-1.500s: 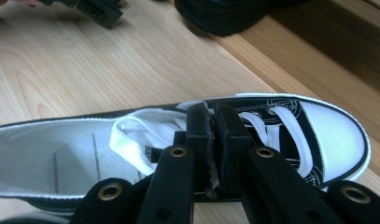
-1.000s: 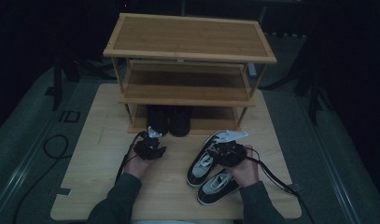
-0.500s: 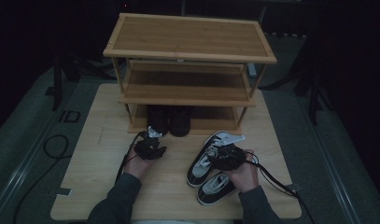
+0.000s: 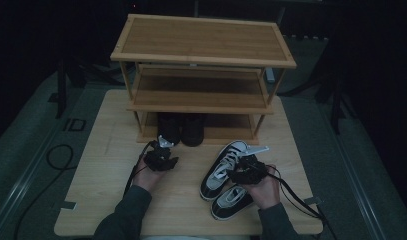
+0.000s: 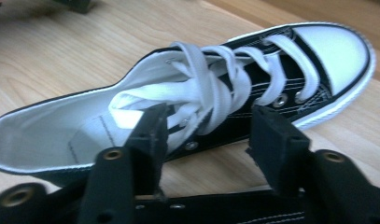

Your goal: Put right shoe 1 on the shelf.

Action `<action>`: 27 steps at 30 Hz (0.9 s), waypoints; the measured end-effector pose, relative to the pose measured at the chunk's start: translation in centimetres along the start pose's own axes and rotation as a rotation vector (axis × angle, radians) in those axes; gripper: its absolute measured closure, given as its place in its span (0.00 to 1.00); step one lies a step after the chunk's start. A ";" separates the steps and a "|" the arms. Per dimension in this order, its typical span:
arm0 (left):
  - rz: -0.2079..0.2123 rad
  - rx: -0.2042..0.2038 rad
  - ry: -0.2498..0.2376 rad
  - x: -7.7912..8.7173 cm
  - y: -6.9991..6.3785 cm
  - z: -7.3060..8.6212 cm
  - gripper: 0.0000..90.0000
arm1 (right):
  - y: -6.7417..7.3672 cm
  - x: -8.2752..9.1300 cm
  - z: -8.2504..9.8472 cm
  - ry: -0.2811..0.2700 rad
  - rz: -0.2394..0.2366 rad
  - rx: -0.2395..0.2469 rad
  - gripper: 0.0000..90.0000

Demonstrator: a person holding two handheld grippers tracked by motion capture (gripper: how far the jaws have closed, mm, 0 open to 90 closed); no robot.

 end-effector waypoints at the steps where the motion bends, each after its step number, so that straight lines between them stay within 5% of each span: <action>1: 0.000 0.000 0.000 0.0 0.0 0.0 0.68 | 0.0 -0.1 0.0 0.012 -0.015 -0.011 0.61; 6: -0.001 -0.004 0.000 0.0 -0.1 0.0 0.68 | 0.1 -0.7 -0.2 0.057 -0.064 -0.037 0.68; 15: -0.005 -0.014 0.001 0.0 -0.4 -0.1 0.68 | 0.4 -2.2 -1.2 0.133 -0.071 -0.058 0.75; 21: -0.005 -0.012 0.002 -0.1 -0.3 -0.1 0.68 | -0.1 -1.2 -1.4 0.092 -0.033 -0.055 0.89; 27: -0.008 -0.013 0.003 -0.1 -0.3 -0.1 0.68 | -0.2 -0.9 -1.7 0.048 -0.007 -0.034 0.91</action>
Point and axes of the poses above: each handheld gripper's, and its own axes: x roughly backward along the jaws, z roughly out of its underside, y roughly to its left, the point moved 7 cm from there along -x, roughly forward along the jaws, and after that the axes turned 13 degrees about y, right-handed, at the moved point
